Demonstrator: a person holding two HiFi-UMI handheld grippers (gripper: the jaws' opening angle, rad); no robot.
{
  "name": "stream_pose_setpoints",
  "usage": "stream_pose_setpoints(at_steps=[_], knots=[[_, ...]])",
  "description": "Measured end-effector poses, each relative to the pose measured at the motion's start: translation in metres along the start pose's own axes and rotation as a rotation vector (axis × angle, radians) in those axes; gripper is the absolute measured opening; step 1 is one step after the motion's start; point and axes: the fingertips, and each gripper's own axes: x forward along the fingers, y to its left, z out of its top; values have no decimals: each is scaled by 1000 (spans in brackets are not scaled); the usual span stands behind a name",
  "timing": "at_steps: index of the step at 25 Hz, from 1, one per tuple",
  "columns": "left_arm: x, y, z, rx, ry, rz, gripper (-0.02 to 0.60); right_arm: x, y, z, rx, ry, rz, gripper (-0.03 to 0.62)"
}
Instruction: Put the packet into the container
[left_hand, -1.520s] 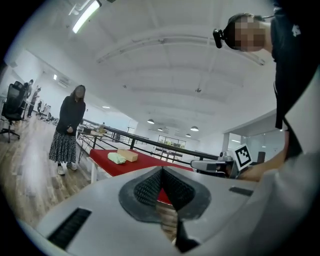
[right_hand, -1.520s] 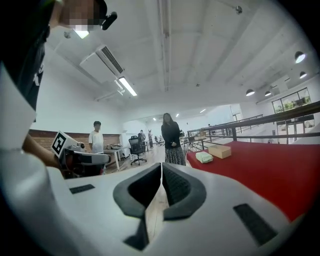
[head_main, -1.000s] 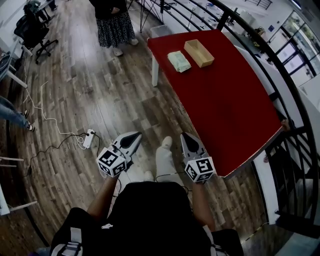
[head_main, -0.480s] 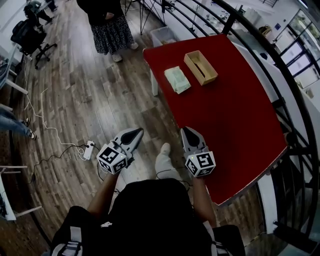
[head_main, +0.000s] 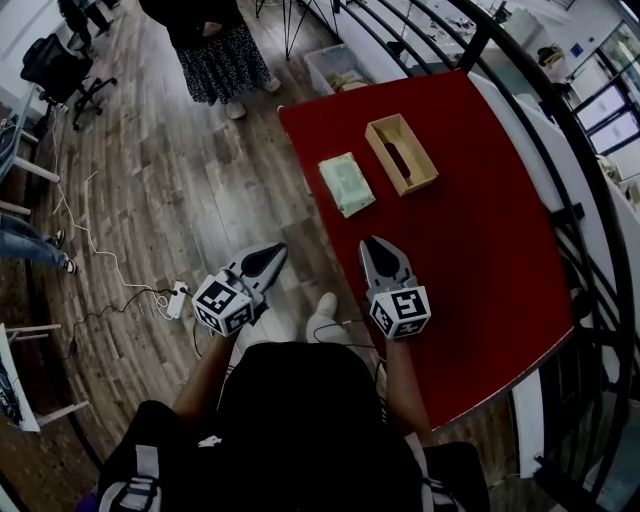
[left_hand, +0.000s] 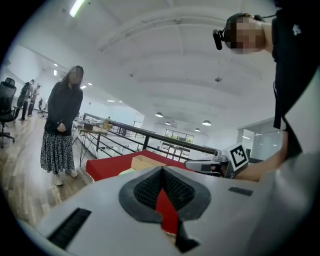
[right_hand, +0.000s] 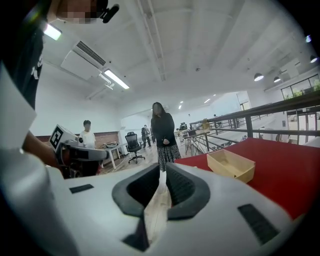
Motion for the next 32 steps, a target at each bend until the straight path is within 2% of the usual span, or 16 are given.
stream_pose_setpoints(at_steps=[8,10,14,22,28,32], knots=[[44,21,6,-5,35,-8,9,40,-42,-7,7,60,-14,41],[48,28,4,-10,42,-8,9,53,-46,-12,12,81,-10,119],[50,43,-3,-31,46,-17,9,74,-52,-24,-10,136,-38,186],[79,82,-18,-52,83,-63,9,132,-83,-75,-26,306,-98,412],[97,101,-34,-40,127,-94,9,176,-115,-123,-65,440,-134,465],[100,113,-42,-49,144,-96,9,196,-121,-143,-77,490,-131,480]])
